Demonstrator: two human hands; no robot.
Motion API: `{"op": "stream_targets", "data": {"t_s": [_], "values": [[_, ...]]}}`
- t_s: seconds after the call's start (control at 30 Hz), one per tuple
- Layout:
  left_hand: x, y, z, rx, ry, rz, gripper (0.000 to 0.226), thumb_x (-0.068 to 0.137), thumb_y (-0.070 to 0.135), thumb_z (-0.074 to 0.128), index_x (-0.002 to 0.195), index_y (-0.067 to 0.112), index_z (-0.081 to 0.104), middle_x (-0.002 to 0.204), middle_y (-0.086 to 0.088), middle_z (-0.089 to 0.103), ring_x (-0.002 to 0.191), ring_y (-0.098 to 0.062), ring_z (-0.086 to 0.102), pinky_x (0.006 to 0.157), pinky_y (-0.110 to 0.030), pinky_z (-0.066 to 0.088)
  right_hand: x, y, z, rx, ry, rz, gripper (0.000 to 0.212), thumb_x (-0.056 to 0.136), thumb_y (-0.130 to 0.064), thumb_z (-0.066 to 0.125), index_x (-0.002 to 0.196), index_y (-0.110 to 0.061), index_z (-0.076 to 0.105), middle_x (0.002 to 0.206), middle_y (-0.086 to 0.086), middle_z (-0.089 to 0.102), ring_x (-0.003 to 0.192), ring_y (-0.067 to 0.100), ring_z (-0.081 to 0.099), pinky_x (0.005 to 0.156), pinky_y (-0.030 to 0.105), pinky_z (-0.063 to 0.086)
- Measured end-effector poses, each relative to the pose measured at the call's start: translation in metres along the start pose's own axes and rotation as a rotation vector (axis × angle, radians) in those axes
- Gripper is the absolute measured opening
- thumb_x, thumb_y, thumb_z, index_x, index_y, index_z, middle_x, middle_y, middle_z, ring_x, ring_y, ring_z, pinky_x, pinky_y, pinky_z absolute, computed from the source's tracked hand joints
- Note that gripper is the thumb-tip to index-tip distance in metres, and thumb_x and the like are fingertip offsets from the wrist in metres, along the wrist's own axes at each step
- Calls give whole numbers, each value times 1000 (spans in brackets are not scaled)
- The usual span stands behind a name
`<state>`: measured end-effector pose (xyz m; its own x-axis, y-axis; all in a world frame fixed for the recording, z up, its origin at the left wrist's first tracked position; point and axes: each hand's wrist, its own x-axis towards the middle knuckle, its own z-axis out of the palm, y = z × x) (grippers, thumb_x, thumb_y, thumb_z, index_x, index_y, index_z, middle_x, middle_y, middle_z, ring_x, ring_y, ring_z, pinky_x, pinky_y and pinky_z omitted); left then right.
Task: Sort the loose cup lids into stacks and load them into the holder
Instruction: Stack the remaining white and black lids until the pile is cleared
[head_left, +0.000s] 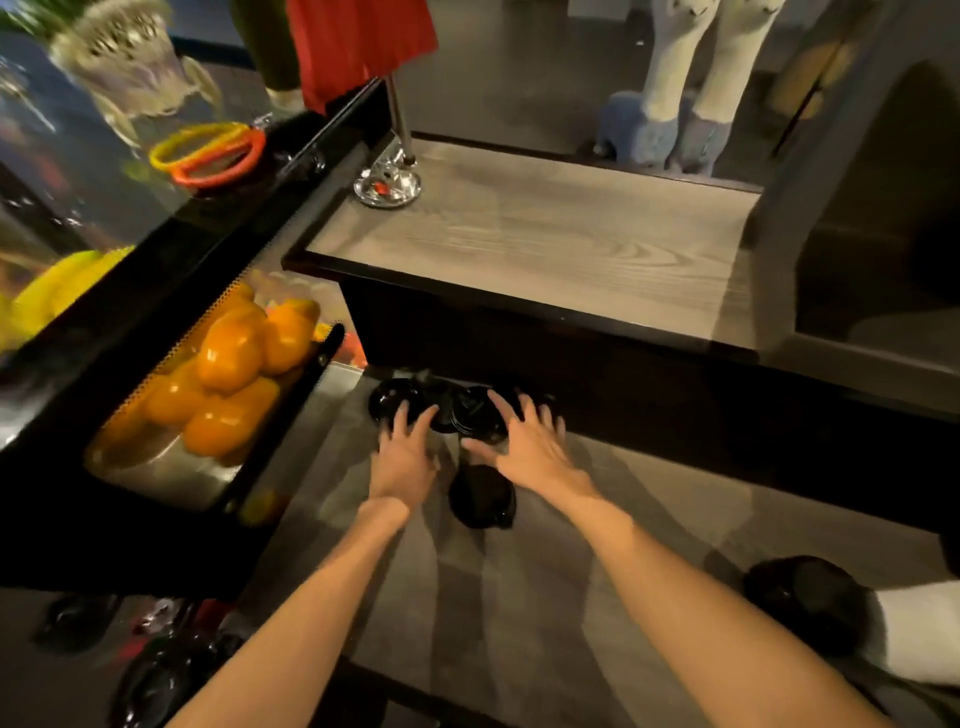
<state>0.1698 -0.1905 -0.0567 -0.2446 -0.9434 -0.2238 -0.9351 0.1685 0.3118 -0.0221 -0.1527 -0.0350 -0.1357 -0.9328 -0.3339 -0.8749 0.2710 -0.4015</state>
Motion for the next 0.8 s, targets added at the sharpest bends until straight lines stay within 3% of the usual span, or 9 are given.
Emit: {"op": "stream_targets", "data": {"t_s": [0.07, 0.17, 0.27, 0.37, 0.57, 0.7, 0.8], "values": [[22, -8, -2, 80, -96, 69, 91, 97, 11, 57, 161, 39, -1, 170, -4, -12, 156, -39, -5, 119, -54, 32, 20, -10, 0, -72, -51, 31, 99, 83, -91, 37, 163, -42, 8, 173, 7, 2, 154, 46, 15, 124, 63, 8], [48, -19, 7, 204, -220, 144, 94, 95, 2, 47, 160, 38, -10, 168, -7, -20, 153, -42, -18, 123, -58, 19, 37, -20, 8, -149, -147, 83, 101, 80, -95, 34, 163, -45, 5, 174, 0, -2, 154, 46, 13, 124, 65, 6], [53, -28, 24, 271, -327, 136, 89, 98, 8, 42, 158, 38, -16, 167, -7, -25, 151, -41, -22, 123, -63, 7, 38, -22, 23, -167, -201, 101, 97, 81, -94, 32, 161, -50, -3, 174, -4, -6, 157, 45, 2, 124, 65, 3], [37, -25, 29, 160, -297, 139, 91, 99, 9, 49, 159, 37, -14, 167, -4, -24, 152, -38, -24, 122, -61, 3, 24, -15, 35, -157, -154, 86, 93, 85, -91, 32, 160, -52, -6, 174, -2, -2, 157, 45, -4, 124, 66, 5], [-20, -15, 34, 160, -232, 238, 88, 101, 15, 48, 160, 32, -14, 167, -7, -24, 154, -39, -15, 124, -56, 21, -36, 8, 59, -122, -63, 49, 91, 83, -92, 23, 160, -51, -6, 174, 1, 4, 157, 44, -8, 124, 67, 8], [-62, 7, 49, 262, -299, 262, 92, 102, 32, 50, 157, 31, -24, 163, -5, -35, 152, -37, -22, 125, -58, 12, -88, 33, 73, -120, -40, 70, 90, 86, -92, 18, 158, -51, -15, 173, -1, -1, 157, 40, -12, 125, 64, 10], [-83, 16, 66, 263, -344, 293, 99, 100, 28, 57, 156, 36, -25, 162, -2, -36, 151, -35, -27, 124, -59, 9, -121, 53, 79, -118, -22, 116, 87, 88, -88, 24, 159, -51, -12, 173, -5, -2, 159, 33, -11, 125, 60, 16]]}}
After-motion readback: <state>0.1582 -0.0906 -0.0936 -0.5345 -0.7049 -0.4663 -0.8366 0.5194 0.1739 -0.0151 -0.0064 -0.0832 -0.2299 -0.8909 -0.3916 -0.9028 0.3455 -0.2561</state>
